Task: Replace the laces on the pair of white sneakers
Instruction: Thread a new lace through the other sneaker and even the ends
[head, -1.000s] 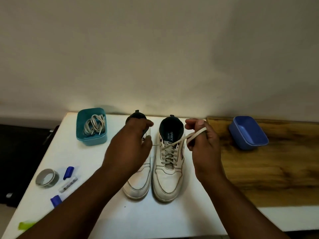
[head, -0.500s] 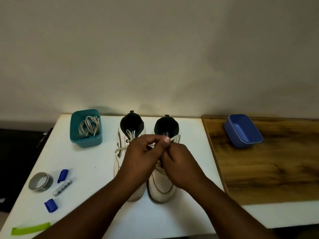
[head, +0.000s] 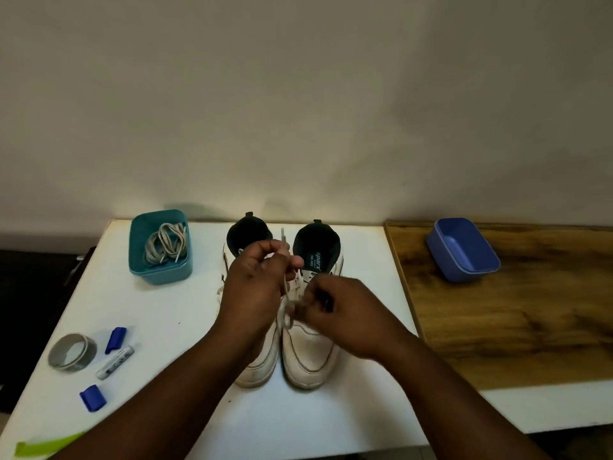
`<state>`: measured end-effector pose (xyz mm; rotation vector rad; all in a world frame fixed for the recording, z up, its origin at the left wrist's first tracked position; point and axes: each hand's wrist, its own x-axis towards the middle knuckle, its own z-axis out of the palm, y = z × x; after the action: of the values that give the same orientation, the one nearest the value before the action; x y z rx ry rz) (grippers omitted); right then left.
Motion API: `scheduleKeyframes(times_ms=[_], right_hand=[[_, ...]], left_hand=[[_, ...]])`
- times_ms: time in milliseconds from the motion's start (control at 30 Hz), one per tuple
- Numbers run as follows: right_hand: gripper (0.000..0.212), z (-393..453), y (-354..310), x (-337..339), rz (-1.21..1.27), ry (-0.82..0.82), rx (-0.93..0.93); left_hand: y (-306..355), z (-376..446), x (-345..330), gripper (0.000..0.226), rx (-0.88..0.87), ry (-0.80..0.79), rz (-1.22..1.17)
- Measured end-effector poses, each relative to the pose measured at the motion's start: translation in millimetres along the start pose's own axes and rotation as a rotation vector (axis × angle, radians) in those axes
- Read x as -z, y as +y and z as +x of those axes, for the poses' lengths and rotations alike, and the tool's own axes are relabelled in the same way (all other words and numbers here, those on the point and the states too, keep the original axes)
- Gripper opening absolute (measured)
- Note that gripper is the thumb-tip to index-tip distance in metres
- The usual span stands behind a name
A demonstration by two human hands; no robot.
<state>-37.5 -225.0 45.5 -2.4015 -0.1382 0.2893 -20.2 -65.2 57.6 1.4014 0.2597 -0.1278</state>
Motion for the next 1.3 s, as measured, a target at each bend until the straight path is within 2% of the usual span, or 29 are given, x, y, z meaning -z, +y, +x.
scheduleKeyframes(times_ms=[67,133,233,367,500,667,767,900,1300], right_hand=[[0.041,7,10,4,0.165,0.257,-0.161],[0.037,11,17,0,0.141,0.424,-0.245],[0.029,12,17,-17,0.033,0.432,-0.25],[0.014,14,18,-22,0.088,0.488,-0.252],[0.009,15,21,-22,0.19,0.466,-0.259],[0.014,15,23,-11,0.799,0.361,-0.445],[0.011,14,22,-8,0.997,0.293,-0.494],[0.01,15,25,-9,1.022,0.283,-0.502],[0.015,15,26,-13,0.859,0.284,-0.42]], left_hand=[[-1,5,4,0.015,-0.041,-0.003,0.058],[-6,8,5,0.013,-0.198,-0.015,0.26],[-16,10,0,0.011,-0.322,-0.05,0.419],[-27,17,-3,0.009,-0.444,-0.043,0.577],[-31,26,-5,0.013,-0.556,-0.04,0.826],[-49,31,-11,0.022,-0.65,-0.004,1.164],[-56,35,-8,0.018,-0.659,-0.009,1.266],[-55,38,-8,0.019,-0.625,-0.024,1.29],[-64,41,-8,0.019,-0.638,0.026,1.201]])
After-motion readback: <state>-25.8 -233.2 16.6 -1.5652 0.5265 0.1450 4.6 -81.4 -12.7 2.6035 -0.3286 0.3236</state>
